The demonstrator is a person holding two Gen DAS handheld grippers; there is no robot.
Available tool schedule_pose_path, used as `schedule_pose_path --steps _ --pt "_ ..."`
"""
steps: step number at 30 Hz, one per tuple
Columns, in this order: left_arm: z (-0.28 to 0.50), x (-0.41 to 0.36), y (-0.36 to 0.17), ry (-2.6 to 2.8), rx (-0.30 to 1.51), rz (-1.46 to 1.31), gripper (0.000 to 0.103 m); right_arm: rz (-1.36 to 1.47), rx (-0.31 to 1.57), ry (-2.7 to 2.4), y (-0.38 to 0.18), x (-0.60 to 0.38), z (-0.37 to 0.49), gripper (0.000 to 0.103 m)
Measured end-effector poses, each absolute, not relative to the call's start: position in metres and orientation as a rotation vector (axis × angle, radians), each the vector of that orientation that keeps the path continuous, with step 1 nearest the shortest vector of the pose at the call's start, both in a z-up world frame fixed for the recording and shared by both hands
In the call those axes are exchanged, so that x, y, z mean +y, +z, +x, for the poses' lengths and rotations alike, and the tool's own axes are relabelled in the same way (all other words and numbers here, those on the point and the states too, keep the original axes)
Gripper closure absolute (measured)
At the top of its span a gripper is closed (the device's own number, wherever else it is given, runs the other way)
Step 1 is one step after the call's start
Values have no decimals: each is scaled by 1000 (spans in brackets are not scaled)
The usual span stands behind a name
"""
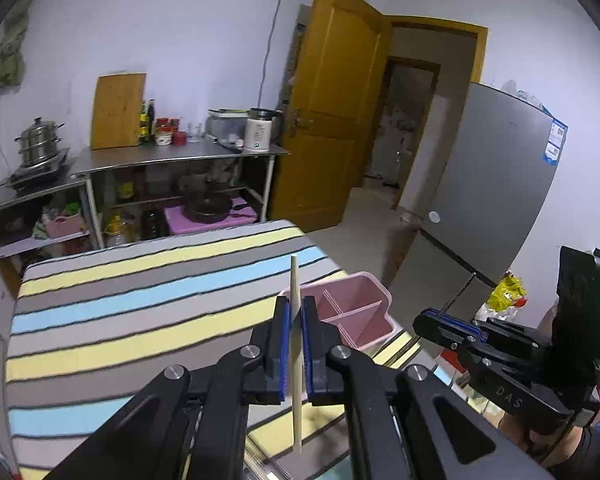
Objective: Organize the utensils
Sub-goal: 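Lift both held chopsticks upright and carry them over the pink utensil holder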
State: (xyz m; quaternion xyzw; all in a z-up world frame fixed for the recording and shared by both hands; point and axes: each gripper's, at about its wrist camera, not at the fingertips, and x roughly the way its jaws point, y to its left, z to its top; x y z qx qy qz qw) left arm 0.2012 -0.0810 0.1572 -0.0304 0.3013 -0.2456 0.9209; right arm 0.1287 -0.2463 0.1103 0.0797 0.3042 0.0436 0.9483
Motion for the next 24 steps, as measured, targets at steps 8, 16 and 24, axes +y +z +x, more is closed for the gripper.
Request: schedule_pose_path --steps 8,16,24 --pt "243 -115 177 -534 570 -96 97 198 572 43 128 -279 146 98" --pt "275 -137 174 -525 534 -96 97 223 569 33 123 -291 171 98" --pt "295 -136 131 -525 578 -121 97 251 615 30 95 -298 187 98"
